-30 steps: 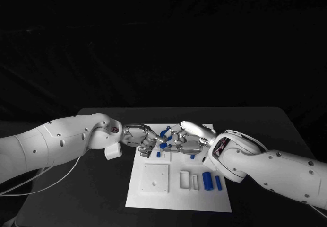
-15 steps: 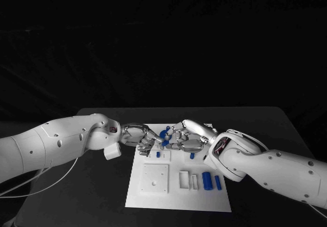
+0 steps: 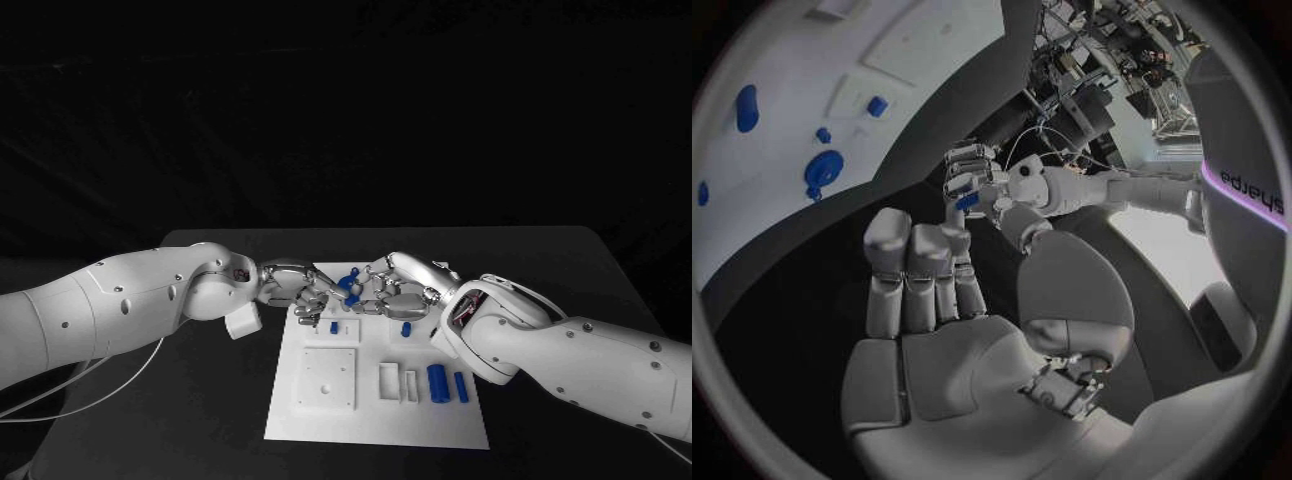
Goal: Assemble the parts on the task board
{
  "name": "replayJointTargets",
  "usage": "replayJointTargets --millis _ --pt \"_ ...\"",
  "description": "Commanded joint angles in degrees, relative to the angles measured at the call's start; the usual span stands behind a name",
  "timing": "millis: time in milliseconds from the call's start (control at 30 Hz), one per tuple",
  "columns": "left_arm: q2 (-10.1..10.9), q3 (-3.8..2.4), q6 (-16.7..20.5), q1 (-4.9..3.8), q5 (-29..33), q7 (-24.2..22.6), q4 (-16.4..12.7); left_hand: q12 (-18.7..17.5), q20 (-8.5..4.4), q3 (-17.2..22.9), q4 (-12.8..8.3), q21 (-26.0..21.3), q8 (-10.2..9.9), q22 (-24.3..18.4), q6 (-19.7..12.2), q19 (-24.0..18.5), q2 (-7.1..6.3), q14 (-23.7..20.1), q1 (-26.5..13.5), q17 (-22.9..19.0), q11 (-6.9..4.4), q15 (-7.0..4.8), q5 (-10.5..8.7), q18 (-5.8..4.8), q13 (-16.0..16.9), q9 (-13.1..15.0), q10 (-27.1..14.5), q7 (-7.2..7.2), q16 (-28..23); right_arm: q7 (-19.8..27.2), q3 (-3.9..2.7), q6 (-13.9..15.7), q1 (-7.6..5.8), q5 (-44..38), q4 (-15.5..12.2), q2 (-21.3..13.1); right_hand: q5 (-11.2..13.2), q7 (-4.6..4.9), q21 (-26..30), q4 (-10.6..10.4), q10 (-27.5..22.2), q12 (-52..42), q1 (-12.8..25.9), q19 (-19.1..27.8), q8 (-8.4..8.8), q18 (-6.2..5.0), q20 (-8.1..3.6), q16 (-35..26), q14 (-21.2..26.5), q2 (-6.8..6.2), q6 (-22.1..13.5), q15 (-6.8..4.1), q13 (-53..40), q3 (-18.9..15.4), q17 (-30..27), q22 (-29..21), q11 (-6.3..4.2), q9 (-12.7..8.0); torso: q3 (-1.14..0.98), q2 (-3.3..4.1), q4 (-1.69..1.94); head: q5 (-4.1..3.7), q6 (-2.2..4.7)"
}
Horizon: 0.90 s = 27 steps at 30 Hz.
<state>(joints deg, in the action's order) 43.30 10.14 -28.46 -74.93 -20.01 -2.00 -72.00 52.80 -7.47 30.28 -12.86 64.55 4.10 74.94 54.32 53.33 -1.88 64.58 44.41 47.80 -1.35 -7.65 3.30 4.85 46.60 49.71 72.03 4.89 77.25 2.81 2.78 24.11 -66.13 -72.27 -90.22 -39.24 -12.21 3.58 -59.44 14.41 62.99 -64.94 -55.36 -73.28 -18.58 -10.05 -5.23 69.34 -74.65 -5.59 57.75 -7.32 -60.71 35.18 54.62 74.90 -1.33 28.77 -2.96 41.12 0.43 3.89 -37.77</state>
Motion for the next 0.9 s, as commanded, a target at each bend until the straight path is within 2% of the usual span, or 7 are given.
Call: replayJointTargets --millis 33,333,633,900 --pt "0.0 -0.01 3.1 -0.04 0.6 -1.0 -0.3 0.1 -5.24 -0.4 0.2 -0.3 0.0 0.0 -0.4 -0.2 -0.46 0.2 0.3 0.0 0.19 0.30 -0.39 1.01 0.1 -0.2 -0.1 0.56 -0.3 -0.9 0.01 -0.3 0.05 -0.7 0.0 0.0 -0.3 1.29 -0.2 -0.1 0.3 -0.1 0.5 -0.2 -0.07 -4.95 -0.36 -0.2 -0.1 -0.02 1.8 -0.40 -0.1 0.3 0.1 0.8 -0.20 0.0 0.00 0.00 0.01 0.04 0.08" --pt "-0.1 0.00 3.4 -0.04 0.6 -1.3 -0.2 0.2 -5.24 -0.5 0.9 -0.3 0.1 0.0 -0.3 -0.1 0.05 0.3 0.5 0.0 0.15 0.27 -0.36 1.09 0.1 -0.6 0.0 0.53 -0.3 -0.9 0.01 -0.6 0.05 -0.7 0.0 0.2 -0.3 1.29 -0.2 -0.2 0.3 0.0 0.6 -0.2 -0.06 -4.95 -0.38 -0.2 -0.1 -0.07 1.8 -0.40 -0.1 0.3 0.1 0.8 -0.20 0.1 -0.01 0.00 -0.01 0.07 0.00" --pt "-0.2 0.00 2.0 -0.04 0.6 -0.8 -0.2 0.3 -5.28 -0.2 0.1 -0.2 0.8 0.1 1.0 0.0 1.88 0.4 3.0 0.0 -0.14 0.01 -0.26 1.17 0.0 -1.3 0.2 0.22 -0.2 -0.9 0.01 -0.4 0.05 -0.8 0.3 0.3 -0.3 1.29 -0.2 -0.2 0.3 0.0 0.6 -0.2 -0.05 -4.95 -0.40 -0.2 -0.1 -0.09 1.8 -0.40 -0.1 0.4 0.1 0.8 -0.20 0.1 0.00 0.03 -0.01 0.04 -0.11" --pt "-0.5 0.00 1.5 -0.04 0.5 -0.7 -0.2 0.3 -5.27 -0.7 0.1 -0.1 1.3 0.1 1.9 0.0 2.17 0.5 3.4 0.1 -0.35 -0.18 -0.25 1.07 0.0 -1.7 0.4 -0.01 -0.1 -0.9 0.01 -0.5 0.05 -0.8 0.3 0.6 -0.3 1.29 -0.1 -0.2 0.3 0.0 0.6 -0.2 -0.04 -4.95 -0.42 -0.2 -0.1 -0.14 1.8 -0.40 -0.1 0.4 0.1 0.8 -0.20 0.1 -0.01 0.00 -0.02 0.04 -0.23"
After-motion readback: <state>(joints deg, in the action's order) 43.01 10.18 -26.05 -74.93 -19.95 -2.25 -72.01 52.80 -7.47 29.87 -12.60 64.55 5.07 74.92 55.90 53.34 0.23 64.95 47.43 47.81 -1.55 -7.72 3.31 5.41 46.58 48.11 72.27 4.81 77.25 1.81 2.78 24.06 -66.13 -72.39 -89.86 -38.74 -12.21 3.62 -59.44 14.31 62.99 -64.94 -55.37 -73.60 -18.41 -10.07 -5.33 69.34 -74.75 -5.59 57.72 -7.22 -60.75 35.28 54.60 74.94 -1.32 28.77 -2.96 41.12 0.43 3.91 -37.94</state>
